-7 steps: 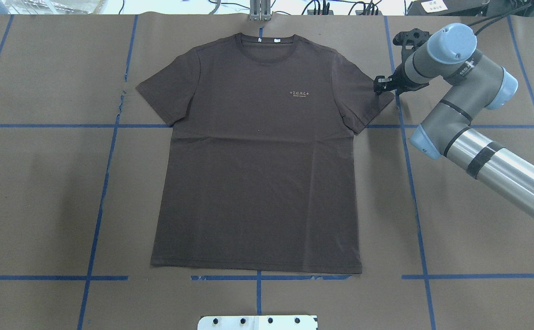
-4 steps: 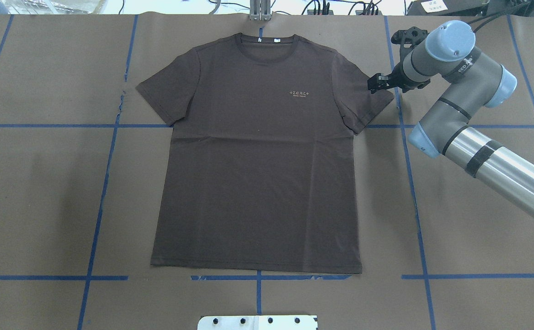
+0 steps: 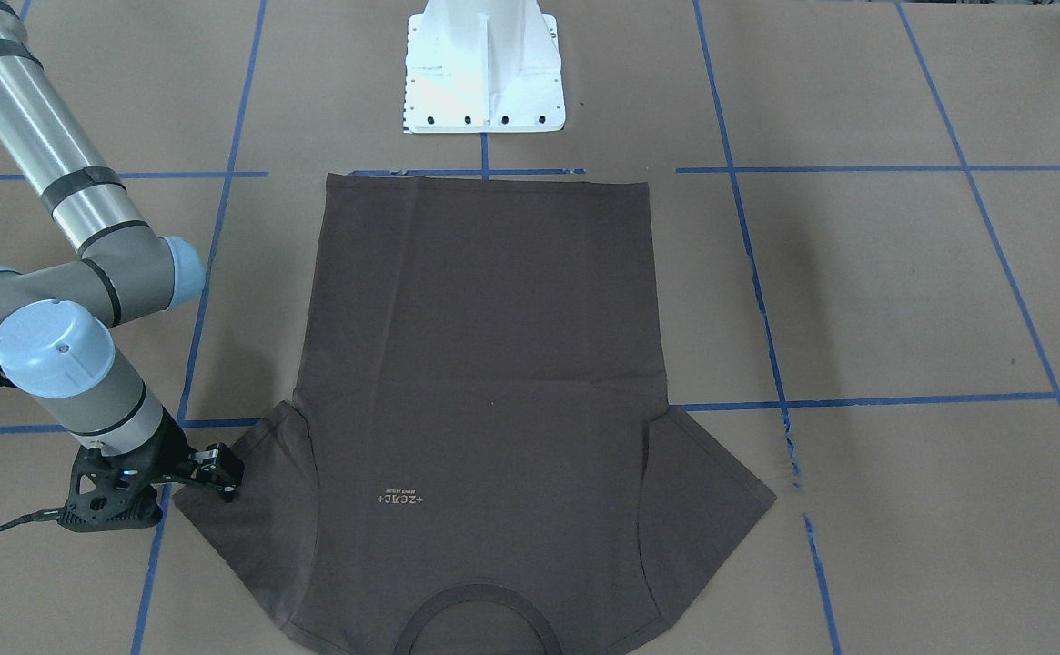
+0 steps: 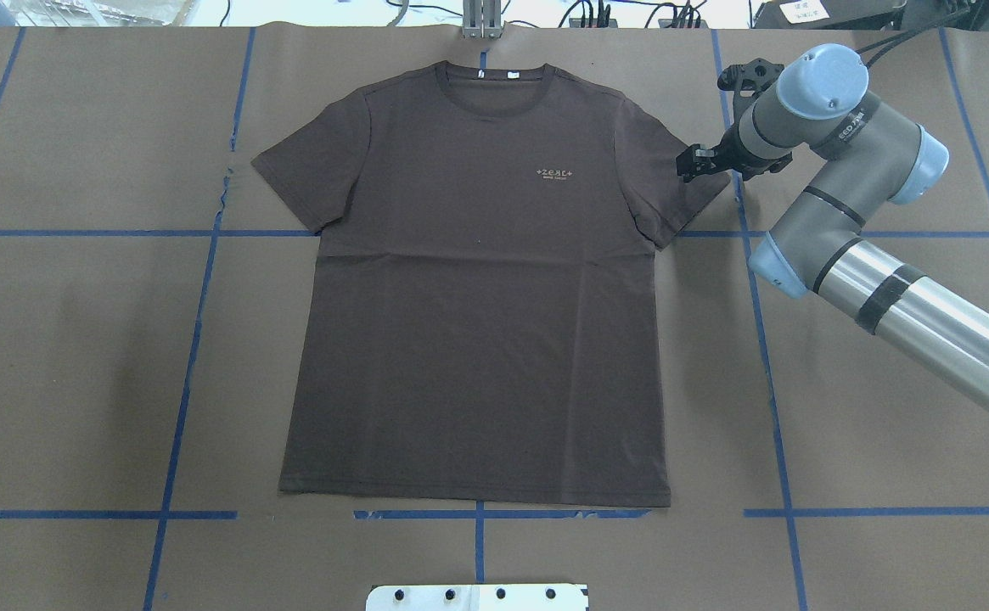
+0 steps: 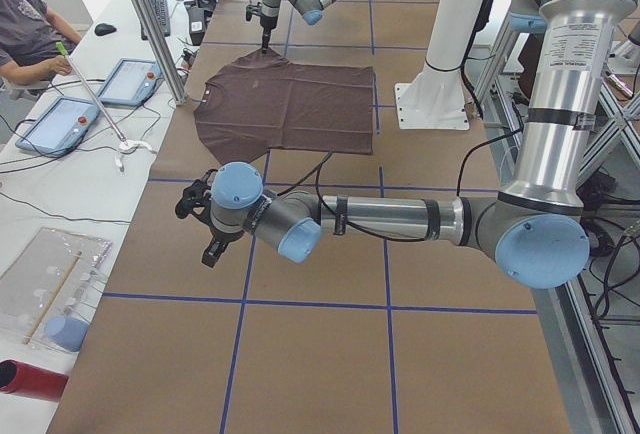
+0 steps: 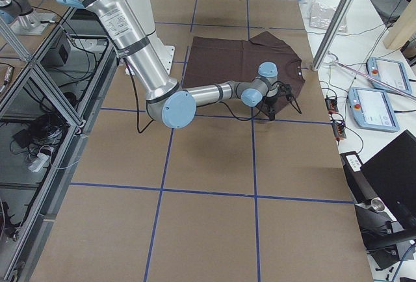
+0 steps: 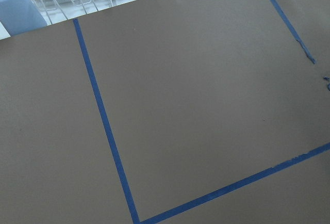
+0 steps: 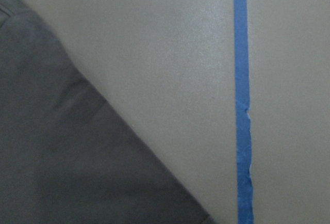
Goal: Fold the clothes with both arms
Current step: 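Move the right gripper to the sleeve nearest it and grasp it, then fold the grasped sleeve inward over the shirt body with the right gripper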
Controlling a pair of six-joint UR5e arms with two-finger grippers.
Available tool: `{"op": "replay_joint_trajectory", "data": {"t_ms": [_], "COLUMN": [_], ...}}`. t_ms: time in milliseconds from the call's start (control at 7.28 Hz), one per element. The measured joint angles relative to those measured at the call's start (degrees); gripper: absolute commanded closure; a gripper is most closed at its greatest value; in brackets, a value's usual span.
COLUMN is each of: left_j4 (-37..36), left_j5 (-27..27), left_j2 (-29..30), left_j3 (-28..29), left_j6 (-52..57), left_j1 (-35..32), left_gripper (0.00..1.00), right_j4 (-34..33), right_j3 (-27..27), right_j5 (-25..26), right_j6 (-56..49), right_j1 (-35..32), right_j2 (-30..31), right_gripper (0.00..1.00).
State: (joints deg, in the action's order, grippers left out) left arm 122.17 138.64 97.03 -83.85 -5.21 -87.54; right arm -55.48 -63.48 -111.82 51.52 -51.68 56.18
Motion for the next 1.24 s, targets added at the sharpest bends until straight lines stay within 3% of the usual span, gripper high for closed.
{"op": "replay_joint_trajectory", "data": {"t_ms": [137, 550, 1236], "left_j4": [0.0, 0.0, 0.0], "left_j5": [0.0, 0.2, 0.3], "left_j2": [0.0, 0.0, 0.0], "left_j3": [0.0, -0.2, -0.2], "left_j6": [0.0, -0.1, -0.2], "left_j1": [0.0, 0.0, 0.0], "left_gripper": [0.00, 0.00, 0.00], "right_j4": [-0.6, -1.8, -2.0], "right_j3": [-0.1, -0.8, -3.0], "right_j5": [-0.2, -1.0, -1.4], "right_j6": [0.0, 0.0, 0.0], "right_j1": [0.0, -0.2, -0.6], "right_j2": [-0.1, 0.0, 0.0], "right_gripper": [0.72, 1.00, 1.00]}}
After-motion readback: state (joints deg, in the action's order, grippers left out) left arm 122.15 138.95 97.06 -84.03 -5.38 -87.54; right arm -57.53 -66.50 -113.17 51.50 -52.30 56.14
